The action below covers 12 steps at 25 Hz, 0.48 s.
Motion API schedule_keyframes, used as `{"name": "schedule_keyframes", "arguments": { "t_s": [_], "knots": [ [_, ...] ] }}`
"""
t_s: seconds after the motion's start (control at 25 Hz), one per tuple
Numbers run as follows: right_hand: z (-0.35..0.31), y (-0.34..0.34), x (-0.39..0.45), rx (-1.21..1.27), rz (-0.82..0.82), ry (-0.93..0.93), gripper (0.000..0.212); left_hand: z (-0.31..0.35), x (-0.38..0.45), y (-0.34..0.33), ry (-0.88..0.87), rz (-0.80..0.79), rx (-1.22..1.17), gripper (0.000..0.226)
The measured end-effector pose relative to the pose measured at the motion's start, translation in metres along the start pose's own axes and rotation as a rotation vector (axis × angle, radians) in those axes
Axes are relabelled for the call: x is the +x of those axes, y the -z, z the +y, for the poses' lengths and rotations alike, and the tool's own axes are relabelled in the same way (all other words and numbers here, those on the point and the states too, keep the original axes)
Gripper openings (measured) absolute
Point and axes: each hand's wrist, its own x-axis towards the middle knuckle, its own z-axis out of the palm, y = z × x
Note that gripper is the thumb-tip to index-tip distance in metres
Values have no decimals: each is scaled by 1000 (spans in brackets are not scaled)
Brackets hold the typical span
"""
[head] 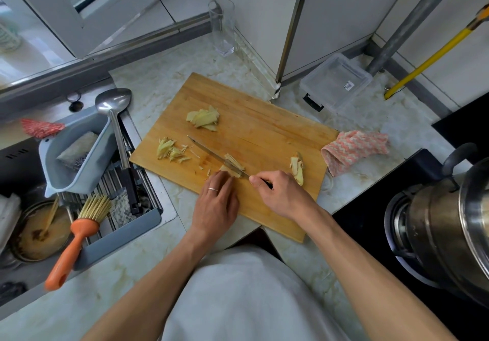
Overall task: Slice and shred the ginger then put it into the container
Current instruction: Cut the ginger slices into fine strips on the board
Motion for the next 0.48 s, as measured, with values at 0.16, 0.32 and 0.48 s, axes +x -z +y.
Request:
{"name": "schedule_keyframes", "arguments": {
  "t_s": [0.16, 0.32, 0.48],
  "knots": [
    [-3, -1, -1, -43, -10, 5, 39, -1, -1, -2, -8, 3, 31, 39],
    [-6, -3, -10, -112, -12, 27, 40, -2, 0, -6, -15, -11, 60, 38],
    [-9, -4, -15, -147, -4, 24, 43, 0, 1, -5, -8, 18, 65, 37]
  ]
}}
